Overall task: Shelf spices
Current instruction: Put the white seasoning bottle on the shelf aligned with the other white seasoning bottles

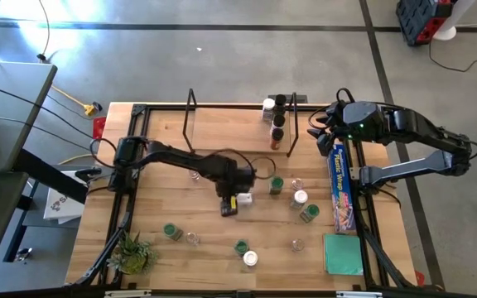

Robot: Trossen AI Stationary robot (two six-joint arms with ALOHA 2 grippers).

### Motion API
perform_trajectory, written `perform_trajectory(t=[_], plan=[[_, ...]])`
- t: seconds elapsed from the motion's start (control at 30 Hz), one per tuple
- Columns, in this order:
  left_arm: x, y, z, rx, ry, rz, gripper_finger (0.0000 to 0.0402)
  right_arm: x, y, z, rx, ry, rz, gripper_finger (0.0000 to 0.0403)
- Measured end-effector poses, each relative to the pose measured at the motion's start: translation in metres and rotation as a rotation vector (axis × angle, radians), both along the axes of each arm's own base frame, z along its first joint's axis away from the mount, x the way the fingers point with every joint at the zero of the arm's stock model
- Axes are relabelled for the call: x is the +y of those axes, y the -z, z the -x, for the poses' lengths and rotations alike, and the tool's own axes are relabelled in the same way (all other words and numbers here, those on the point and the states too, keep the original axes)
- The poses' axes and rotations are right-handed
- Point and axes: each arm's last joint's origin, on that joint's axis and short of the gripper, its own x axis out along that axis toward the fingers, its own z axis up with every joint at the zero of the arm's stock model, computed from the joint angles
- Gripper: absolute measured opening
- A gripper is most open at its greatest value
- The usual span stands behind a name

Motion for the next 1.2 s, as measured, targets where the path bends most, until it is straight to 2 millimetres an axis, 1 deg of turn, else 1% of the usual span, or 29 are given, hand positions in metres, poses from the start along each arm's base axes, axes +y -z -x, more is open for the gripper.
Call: perform_trajectory(t=[0.13, 0.2, 0.3, 0.37, 0.43, 0.57, 0.67, 0.8, 0.9, 1.0, 1.2], plan=[[0.015, -0.038, 0.014, 0.07, -0.153, 0.215, 0.0189, 0.0, 0.0, 0.0, 0.0, -0.001, 0.001, 0.0243], [0.024, -0.049, 0.022, 0.141, -0.273, 0.356, 0.0189, 0.0, 0.0, 0.0, 0.0, -0.001, 0.002, 0.0243], [0.036, -0.054, 0.032, 0.287, -0.456, 0.555, 0.0189, -0.001, 0.0, 0.0, 0.002, 0.013, 0.013, 0.0243], [0.041, -0.05, 0.037, 0.376, -0.539, 0.654, 0.0189, -0.001, 0.0, 0.0, 0.002, 0.021, 0.02, 0.0243], [0.043, -0.041, 0.04, 0.456, -0.625, 0.714, 0.0189, -0.001, 0.0, 0.0, 0.003, 0.031, 0.03, 0.0243], [0.046, -0.019, 0.05, 0.604, -0.767, 0.802, 0.0189, -0.002, -0.001, 0.001, 0.005, 0.05, 0.046, 0.0243], [0.047, -0.008, 0.056, 0.679, -0.845, 0.818, 0.0189, -0.002, -0.001, 0.001, 0.005, 0.052, 0.047, 0.0243], [0.05, 0.001, 0.059, 0.707, -0.911, 0.823, 0.019, -0.002, -0.001, 0.001, 0.006, 0.052, 0.048, 0.0243], [0.051, 0.005, 0.058, 0.717, -0.944, 0.821, 0.0212, -0.002, -0.001, 0.001, 0.009, 0.05, 0.053, 0.0243], [0.052, 0.007, 0.056, 0.701, -0.948, 0.822, 0.0231, -0.002, -0.001, 0.001, 0.016, 0.051, 0.068, 0.0243], [0.054, 0.007, 0.049, 0.652, -0.957, 0.841, 0.0239, -0.002, -0.001, 0.001, 0.018, 0.057, 0.074, 0.0243]])
